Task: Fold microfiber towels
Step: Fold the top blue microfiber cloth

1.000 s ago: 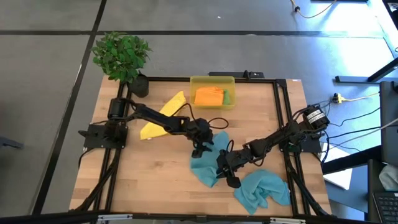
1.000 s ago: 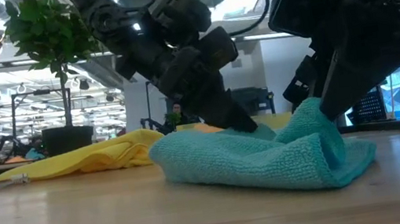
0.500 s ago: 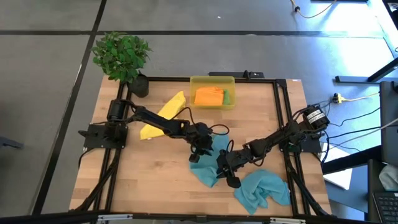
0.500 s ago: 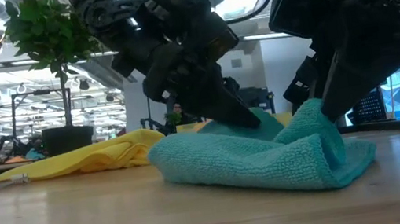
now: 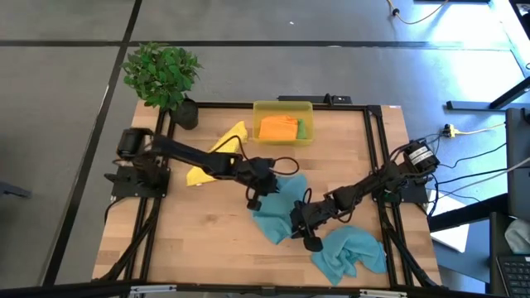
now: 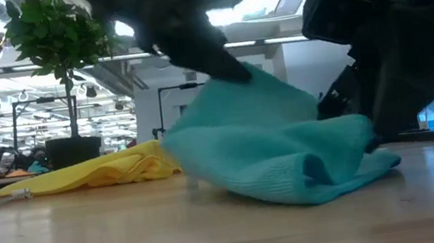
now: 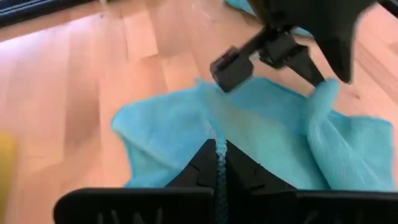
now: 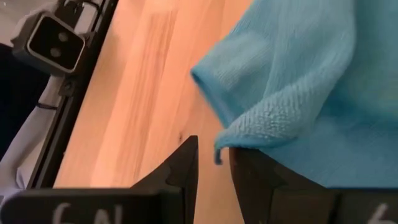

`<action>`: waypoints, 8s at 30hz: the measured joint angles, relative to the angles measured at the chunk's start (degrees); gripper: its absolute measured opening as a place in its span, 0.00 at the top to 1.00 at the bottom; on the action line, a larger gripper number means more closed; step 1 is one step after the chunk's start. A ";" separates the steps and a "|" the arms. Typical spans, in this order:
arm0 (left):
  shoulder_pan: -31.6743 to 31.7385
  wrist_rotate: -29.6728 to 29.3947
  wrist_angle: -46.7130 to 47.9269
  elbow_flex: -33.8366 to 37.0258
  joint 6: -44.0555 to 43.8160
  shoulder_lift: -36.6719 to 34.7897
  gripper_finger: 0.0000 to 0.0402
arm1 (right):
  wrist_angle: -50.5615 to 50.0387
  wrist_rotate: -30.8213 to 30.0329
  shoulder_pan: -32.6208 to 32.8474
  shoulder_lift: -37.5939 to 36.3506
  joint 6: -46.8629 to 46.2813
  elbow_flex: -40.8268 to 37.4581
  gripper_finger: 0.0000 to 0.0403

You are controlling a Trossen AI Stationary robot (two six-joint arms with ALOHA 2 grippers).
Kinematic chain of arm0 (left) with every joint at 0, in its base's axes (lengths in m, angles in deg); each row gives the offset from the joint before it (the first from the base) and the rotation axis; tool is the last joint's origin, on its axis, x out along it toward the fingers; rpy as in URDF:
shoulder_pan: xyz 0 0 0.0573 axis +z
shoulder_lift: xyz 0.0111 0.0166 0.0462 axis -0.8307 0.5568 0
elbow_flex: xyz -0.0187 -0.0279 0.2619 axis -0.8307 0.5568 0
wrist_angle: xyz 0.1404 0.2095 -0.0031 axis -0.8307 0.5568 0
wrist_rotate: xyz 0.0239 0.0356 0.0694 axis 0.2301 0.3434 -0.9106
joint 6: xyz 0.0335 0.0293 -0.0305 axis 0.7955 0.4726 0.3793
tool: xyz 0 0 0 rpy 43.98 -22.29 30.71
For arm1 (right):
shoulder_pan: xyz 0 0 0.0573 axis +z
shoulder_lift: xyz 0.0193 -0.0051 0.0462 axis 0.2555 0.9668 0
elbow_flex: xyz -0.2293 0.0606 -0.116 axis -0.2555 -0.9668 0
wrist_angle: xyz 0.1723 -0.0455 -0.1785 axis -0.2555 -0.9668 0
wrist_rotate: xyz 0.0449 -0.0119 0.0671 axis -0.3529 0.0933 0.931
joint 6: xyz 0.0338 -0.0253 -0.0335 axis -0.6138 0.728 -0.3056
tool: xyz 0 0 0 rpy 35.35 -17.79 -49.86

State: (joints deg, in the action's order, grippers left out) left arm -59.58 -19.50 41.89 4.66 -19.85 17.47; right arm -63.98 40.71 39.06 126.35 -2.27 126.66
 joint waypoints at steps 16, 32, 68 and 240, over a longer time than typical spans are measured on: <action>-8.22 -11.97 5.28 0.00 1.31 -4.76 1.00 | -15.12 -24.18 4.09 -17.45 -1.24 -0.04 0.77; -8.42 -12.36 3.13 0.02 1.77 -4.76 1.00 | -18.66 -31.85 1.52 -18.95 1.62 -0.04 0.56; -10.53 -19.03 3.54 0.07 1.96 -5.32 0.93 | -15.54 -25.79 -1.39 -18.95 9.29 0.04 0.97; -6.46 3.36 26.26 -18.10 1.29 3.66 1.00 | 15.26 -1.77 -4.67 0.01 -15.52 -11.13 0.69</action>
State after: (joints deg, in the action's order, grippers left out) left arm -66.04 -16.14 68.14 -13.44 -18.57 21.13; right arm -48.72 38.95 34.40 126.36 -17.80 115.53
